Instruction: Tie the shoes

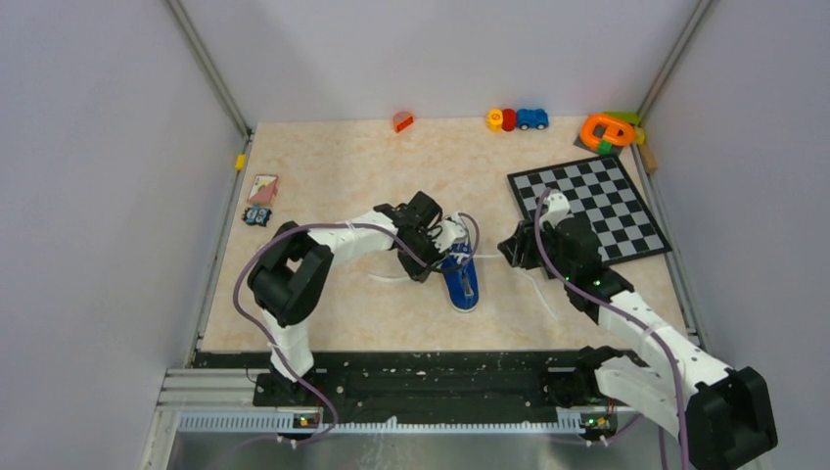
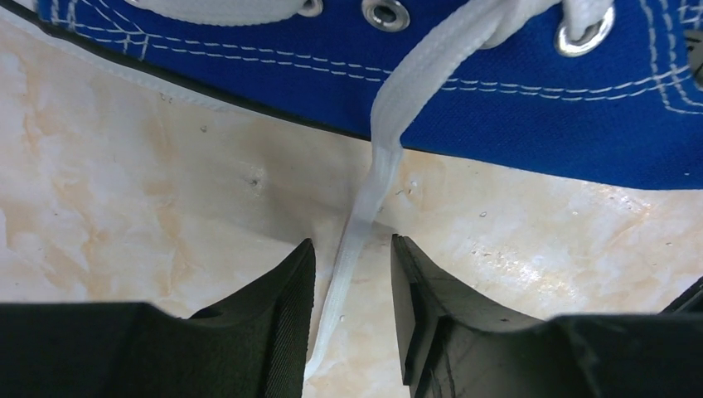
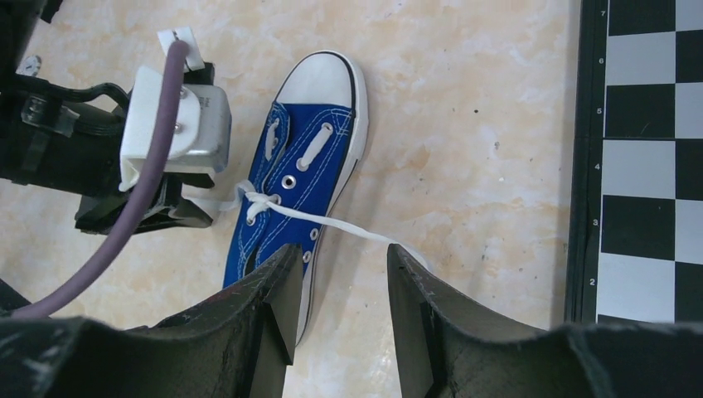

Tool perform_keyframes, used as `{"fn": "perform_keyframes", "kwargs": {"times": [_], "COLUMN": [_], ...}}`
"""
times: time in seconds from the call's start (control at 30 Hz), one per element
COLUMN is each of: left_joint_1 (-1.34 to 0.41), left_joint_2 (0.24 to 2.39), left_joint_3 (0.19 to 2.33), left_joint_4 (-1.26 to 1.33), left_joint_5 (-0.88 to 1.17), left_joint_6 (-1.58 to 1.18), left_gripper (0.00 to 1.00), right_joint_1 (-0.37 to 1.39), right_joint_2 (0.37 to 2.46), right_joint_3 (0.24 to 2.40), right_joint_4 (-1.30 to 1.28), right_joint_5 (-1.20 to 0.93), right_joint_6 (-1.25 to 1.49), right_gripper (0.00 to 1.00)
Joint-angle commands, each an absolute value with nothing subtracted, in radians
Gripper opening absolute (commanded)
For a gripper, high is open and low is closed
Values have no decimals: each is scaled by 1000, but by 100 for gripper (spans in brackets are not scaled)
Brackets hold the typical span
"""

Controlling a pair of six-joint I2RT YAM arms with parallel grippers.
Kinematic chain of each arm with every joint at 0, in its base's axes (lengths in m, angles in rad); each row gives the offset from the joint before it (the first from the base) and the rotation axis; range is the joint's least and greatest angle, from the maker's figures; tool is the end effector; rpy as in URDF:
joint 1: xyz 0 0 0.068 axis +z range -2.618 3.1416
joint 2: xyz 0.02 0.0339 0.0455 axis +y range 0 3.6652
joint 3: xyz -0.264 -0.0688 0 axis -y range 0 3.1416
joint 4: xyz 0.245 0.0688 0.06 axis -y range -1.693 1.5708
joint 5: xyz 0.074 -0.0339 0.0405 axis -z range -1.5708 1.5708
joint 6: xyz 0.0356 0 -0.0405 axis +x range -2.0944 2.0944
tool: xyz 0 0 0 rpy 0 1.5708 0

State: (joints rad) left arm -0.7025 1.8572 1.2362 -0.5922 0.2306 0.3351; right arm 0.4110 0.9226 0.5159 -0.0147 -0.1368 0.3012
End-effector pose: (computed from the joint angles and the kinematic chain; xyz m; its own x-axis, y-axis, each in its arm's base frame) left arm 0.2747 -0.2432 0.1712 -0.4482 0.7989 -0.4010 0.8868 0.4538 -0.0871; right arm 0.1897 0.0880 0.2374 -0.5094 0.0986 -0.8549 -0.3757 0.8683 0.3240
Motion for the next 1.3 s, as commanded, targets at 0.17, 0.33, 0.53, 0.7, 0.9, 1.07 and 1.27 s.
{"fn": "perform_keyframes", "kwargs": {"times": [0.17,0.33,0.53,0.7,0.9,1.07,1.27], "left_joint_1": [-743,-769,-774,-759,-748,-727,-706], "left_joint_2": [1873,1873,1843,1704,1560,1516,1402], "left_joint_3": [1236,1212,1179,1096,960,920,774], "left_joint_4": [-573,-583,-579,-417,-63,37,253], "left_joint_5": [85,100,130,184,287,249,241], "left_joint_6": [325,349,351,290,134,36,-58], "left_gripper": [28,13,0,0,0,0,0], "right_joint_1": [404,403,405,405,403,404,404], "right_joint_2": [852,828,796,817,860,907,924], "right_joint_3": [495,491,475,473,478,516,500], "right_joint_4": [37,25,27,48,104,55,115], "right_joint_5": [-135,-120,-108,-167,-262,-254,-335], "right_joint_6": [325,325,340,328,325,300,338], "right_gripper": [43,43,42,42,42,42,42]}}
